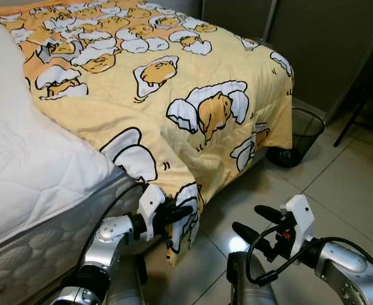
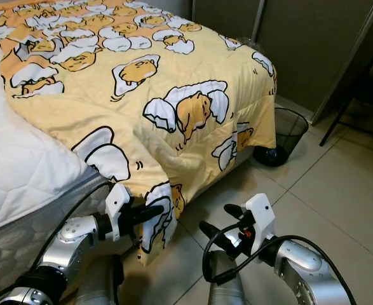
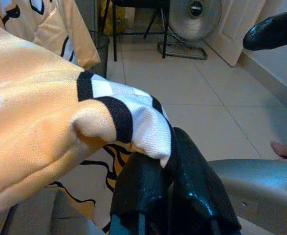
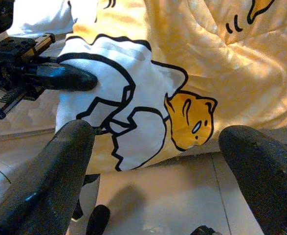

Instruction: Clean up the room

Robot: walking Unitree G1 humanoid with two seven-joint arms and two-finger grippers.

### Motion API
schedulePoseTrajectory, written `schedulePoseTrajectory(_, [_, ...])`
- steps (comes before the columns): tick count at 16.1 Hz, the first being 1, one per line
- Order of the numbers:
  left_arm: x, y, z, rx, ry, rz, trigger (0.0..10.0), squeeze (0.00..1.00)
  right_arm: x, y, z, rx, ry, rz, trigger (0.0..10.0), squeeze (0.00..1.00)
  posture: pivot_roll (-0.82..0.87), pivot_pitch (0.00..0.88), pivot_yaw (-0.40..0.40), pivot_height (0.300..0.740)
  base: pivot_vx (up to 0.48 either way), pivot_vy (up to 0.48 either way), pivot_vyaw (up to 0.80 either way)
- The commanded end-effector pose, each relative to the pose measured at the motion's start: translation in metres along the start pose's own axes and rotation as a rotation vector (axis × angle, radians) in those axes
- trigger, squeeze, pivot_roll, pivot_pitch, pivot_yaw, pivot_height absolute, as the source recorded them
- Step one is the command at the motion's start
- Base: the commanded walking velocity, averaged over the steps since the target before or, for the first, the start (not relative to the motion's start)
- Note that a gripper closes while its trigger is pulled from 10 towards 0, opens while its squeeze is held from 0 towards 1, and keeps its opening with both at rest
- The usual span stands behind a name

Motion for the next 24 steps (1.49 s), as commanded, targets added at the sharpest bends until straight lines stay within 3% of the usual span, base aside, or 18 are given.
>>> schedulePoseTrajectory(1, [-0.0009,0.0040,-0.0033,0.016,0.012,0.006,0.0,0.00,-0.0011,0.0014,0.0009,-0.010,-0.010,0.002,10.0,0.00,-0.14,0.000,0.017,0.587,0.000,-0.480,0.00])
schedulePoseTrajectory(21, [-0.0035,-0.0008,-0.0023,0.005,0.005,-0.010,0.0,0.00,-0.0018,-0.0004,0.0000,-0.007,-0.007,-0.004,10.0,0.00,-0.14,0.000,0.013,0.587,0.000,-0.480,0.00])
schedulePoseTrajectory(23, [-0.0015,-0.0051,-0.0032,0.032,0.059,-0.027,0.0,0.00,-0.0038,-0.0068,-0.0011,0.000,-0.005,-0.027,10.0,0.00,-0.14,0.000,0.009,0.587,0.000,0.000,0.00])
schedulePoseTrajectory(24, [0.0021,-0.0055,-0.0015,-0.019,0.064,-0.012,0.0,0.00,-0.0041,-0.0077,-0.0014,0.000,-0.005,-0.030,10.0,0.00,-0.14,0.000,0.009,0.587,0.000,0.000,0.00])
Point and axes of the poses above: a point about 5 cm out from each wrist's last joint towards the gripper, its own x axis pointing out of the wrist towards the gripper, its own y axis along the axis of the wrist's last joint, z = x × y, the point moved 2 cm from there along x, pointing out of the wrist towards the gripper, and after that the axes turned 11 degrees about -x, right-handed, at the moved point
